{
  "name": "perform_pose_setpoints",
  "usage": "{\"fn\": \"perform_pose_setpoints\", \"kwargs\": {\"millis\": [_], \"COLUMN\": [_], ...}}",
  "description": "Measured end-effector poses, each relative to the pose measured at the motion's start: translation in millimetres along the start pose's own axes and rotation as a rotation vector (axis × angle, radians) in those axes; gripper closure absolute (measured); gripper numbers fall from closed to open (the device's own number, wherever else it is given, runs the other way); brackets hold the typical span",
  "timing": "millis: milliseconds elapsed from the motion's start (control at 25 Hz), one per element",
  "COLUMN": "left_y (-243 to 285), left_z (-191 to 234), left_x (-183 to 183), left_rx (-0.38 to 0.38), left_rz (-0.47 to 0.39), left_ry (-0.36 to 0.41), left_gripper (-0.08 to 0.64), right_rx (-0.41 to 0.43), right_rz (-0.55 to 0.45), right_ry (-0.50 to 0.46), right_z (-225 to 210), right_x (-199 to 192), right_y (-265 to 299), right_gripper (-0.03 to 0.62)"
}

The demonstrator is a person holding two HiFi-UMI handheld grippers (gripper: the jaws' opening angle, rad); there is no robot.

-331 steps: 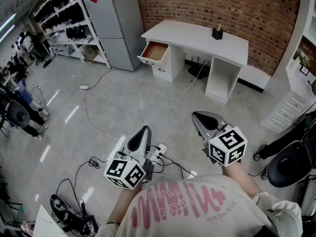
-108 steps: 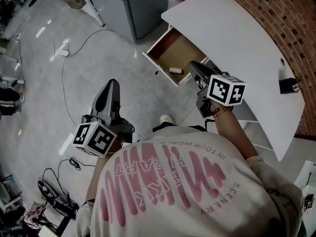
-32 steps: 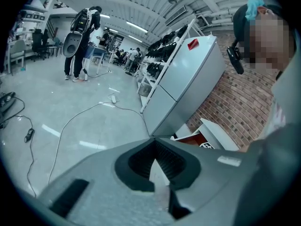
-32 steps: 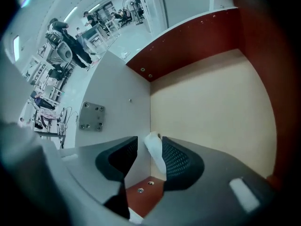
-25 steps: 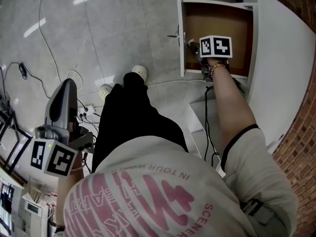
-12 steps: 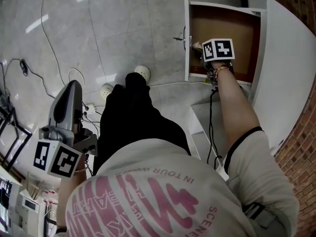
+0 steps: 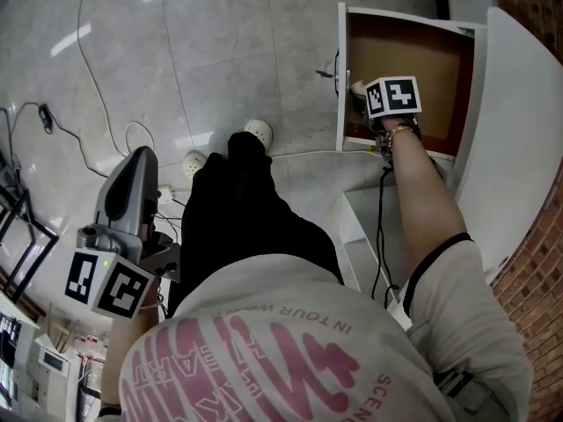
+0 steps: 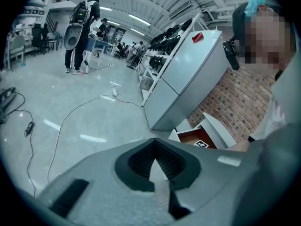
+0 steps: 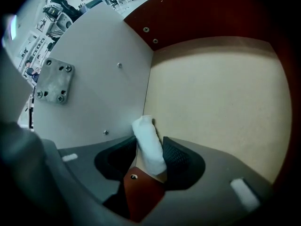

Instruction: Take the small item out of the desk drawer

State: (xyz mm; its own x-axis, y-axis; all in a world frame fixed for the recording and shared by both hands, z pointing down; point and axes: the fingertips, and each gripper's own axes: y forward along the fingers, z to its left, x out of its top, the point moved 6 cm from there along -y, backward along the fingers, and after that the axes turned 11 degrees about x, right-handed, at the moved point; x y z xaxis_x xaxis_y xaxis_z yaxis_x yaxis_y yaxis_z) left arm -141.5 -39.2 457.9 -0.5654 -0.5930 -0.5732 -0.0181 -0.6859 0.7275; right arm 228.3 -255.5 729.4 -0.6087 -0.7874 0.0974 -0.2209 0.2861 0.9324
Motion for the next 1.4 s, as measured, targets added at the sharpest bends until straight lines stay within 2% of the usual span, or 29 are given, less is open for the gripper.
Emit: {"fn": "perform_pose_setpoints", "kwargs": {"millis": [600,1400], "left_y": [5.0,6.6], "left_z": [-1.3,8.6], "left_x": [-13.8,-29.4], "left_rx": [-0.01,-0.013], "left_rz": [0.026,0.055], "left_ry": [-0.032,-0.076], "left_gripper": [0.557,0.557], "right_rx": [-0.05,-0.046], "right_rz": [0.01,0.019], "right_ry": [-0.008,0.017], "right_z": [0.0,3.0], "right_x": [-0.1,0.3], "right_y": [4.1,10.7], "right_gripper": [0.407,0.44]}}
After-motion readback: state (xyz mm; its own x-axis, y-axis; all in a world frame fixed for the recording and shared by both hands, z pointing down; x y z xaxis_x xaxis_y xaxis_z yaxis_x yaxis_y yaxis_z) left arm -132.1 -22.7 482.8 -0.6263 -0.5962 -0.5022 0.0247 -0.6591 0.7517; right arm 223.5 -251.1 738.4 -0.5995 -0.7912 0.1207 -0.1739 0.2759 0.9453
